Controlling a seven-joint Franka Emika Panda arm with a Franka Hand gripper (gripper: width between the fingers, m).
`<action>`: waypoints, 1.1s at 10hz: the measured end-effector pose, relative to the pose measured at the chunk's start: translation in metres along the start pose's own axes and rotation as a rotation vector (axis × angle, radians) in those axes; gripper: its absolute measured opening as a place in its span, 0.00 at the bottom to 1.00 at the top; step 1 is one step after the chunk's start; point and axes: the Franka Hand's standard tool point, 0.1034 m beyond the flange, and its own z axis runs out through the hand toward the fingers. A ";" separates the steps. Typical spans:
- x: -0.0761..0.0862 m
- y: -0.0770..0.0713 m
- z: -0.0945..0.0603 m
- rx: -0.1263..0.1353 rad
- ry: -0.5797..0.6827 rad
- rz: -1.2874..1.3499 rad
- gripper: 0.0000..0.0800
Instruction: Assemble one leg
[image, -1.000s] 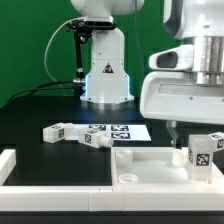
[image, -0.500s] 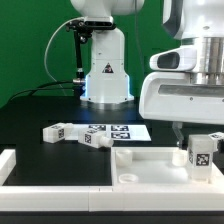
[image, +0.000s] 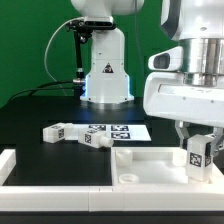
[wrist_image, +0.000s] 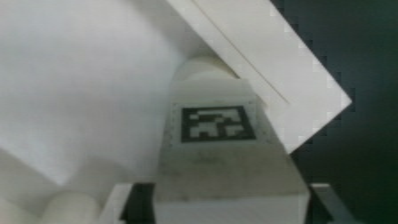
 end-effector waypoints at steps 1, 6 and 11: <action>0.001 0.002 0.000 0.000 -0.010 0.180 0.36; -0.010 0.002 -0.001 0.034 -0.083 0.880 0.36; -0.011 0.001 -0.001 0.059 -0.068 0.268 0.71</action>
Offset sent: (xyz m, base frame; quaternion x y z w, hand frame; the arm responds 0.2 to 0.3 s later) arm 0.0149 0.0337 -0.0042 0.1400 -0.0971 0.4547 0.8742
